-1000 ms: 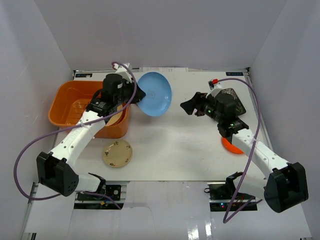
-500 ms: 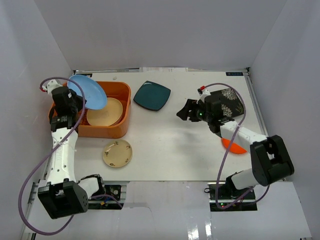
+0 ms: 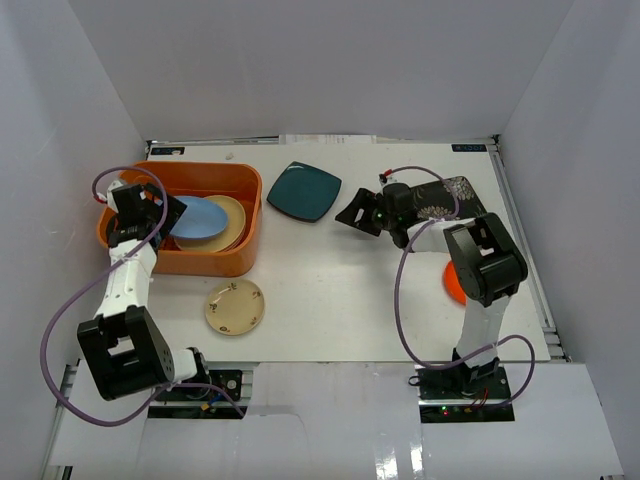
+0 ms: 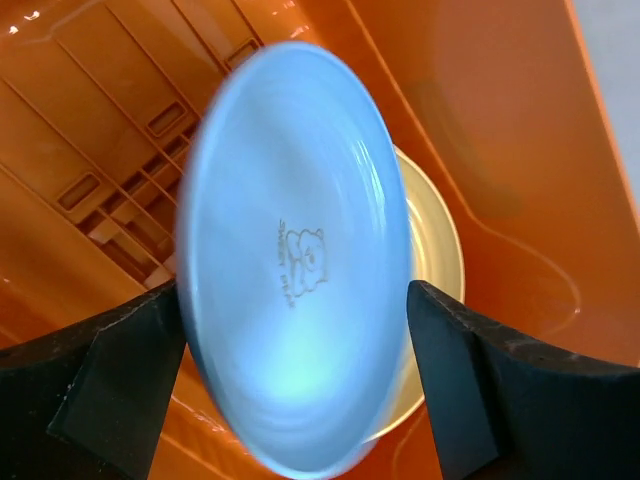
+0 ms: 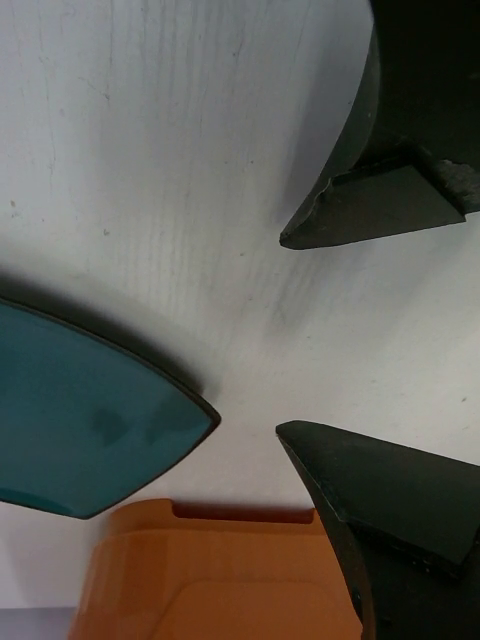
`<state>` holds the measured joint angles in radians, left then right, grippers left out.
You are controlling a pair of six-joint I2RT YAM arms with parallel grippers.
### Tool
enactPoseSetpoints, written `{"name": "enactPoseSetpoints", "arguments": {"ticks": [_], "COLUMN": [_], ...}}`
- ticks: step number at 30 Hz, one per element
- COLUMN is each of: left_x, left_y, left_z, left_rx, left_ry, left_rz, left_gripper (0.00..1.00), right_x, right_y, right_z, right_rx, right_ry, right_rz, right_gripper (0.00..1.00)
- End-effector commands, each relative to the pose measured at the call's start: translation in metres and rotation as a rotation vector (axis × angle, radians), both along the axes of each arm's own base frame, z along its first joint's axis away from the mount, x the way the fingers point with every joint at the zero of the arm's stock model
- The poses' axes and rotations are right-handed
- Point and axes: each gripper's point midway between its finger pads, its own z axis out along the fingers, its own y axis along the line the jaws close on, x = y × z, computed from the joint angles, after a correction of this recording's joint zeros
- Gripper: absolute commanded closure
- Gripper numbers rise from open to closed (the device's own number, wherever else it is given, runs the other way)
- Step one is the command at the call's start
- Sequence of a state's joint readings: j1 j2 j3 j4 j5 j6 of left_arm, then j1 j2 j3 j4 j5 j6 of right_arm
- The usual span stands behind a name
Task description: Place the plates into the plastic bin on the countertop
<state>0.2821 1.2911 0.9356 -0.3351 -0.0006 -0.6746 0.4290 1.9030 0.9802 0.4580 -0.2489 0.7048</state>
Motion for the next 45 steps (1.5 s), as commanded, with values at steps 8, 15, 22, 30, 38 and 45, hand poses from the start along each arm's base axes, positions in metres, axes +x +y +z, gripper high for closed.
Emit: {"name": "enactPoseSetpoints", "arguments": {"ticks": [8,15,22,30,38,45], "left_x": [-0.003,-0.019,-0.012,-0.015,-0.048,-0.057], "left_y": [0.028,0.041,-0.015,-0.161,-0.239,-0.262], "left_z": [0.055,0.053,0.097,0.175,0.169,0.159], "left_rx": [0.156,0.212,0.201,0.185,-0.041,-0.123], "left_ry": [-0.117,-0.122,-0.328,-0.562,-0.519,-0.447], "left_rz": [0.097,0.199,-0.036,-0.61,-0.984,-1.058], "left_gripper": [0.02,0.02,0.1,0.1,0.08,0.09], "right_x": [0.046,0.053,0.053,0.052,0.022,-0.061], "right_y": [0.038,0.065,0.073,0.054,0.009,-0.039], "right_z": [-0.028,-0.045,-0.063,-0.035,0.076,0.138], "right_rx": [0.242,0.318,0.352,0.431,0.335,0.419], "right_ry": [0.097,0.155,0.198,0.119,-0.213,-0.304], "right_rz": [-0.182,-0.199,-0.244,-0.274,-0.248,-0.103], "right_gripper": [0.24,0.29,0.37,0.91,0.92,0.92]}}
